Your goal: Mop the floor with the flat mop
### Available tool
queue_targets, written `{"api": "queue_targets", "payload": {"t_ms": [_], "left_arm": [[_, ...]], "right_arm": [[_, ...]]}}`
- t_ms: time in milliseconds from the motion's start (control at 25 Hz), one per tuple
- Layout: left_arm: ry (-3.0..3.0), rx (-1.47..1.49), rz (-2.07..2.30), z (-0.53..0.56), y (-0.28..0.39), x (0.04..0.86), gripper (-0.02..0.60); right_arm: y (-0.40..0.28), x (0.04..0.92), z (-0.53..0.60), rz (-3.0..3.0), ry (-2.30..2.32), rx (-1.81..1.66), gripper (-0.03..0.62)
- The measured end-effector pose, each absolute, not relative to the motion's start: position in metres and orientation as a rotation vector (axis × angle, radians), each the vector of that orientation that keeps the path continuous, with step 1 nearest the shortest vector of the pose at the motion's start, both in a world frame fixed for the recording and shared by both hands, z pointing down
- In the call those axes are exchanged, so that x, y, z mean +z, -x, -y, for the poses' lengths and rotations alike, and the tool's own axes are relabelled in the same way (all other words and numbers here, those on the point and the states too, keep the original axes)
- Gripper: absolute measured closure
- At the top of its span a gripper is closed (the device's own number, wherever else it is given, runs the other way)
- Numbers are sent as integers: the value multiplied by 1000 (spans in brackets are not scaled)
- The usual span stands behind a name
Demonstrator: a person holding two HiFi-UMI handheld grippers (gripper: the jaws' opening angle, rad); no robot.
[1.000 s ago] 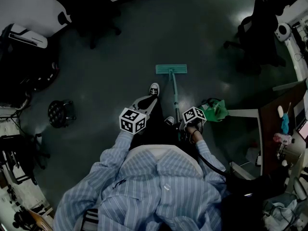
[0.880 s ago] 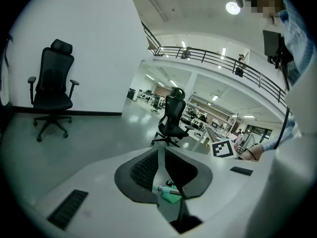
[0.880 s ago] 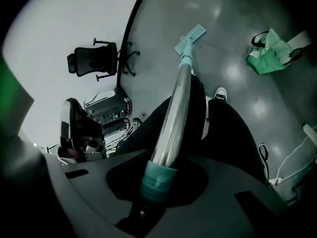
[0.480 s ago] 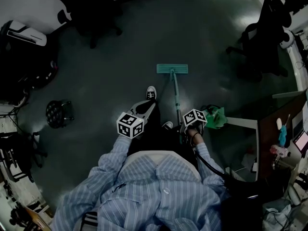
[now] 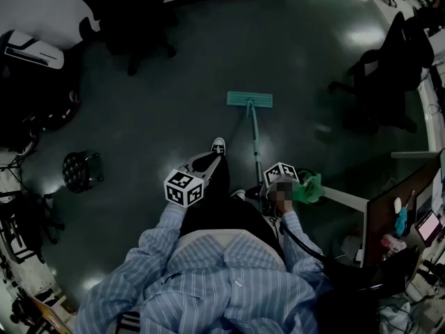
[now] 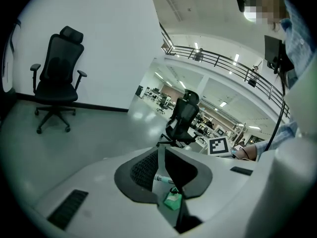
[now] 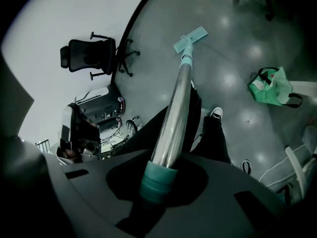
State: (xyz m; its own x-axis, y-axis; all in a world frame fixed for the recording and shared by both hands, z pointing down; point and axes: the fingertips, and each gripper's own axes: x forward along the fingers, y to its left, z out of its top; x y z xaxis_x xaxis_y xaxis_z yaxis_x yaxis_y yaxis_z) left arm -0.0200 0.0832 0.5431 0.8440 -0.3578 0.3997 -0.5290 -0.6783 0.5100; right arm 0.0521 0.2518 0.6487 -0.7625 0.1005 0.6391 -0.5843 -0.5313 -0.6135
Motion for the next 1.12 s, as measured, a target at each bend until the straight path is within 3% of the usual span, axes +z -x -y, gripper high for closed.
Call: {"api": "queue_targets", "payload": {"t_ms": [1120], "left_arm": [[-2392,449,531,155,4,590,537]], "right_arm": [[-143,707,65,1161,-815,2033,543]]}}
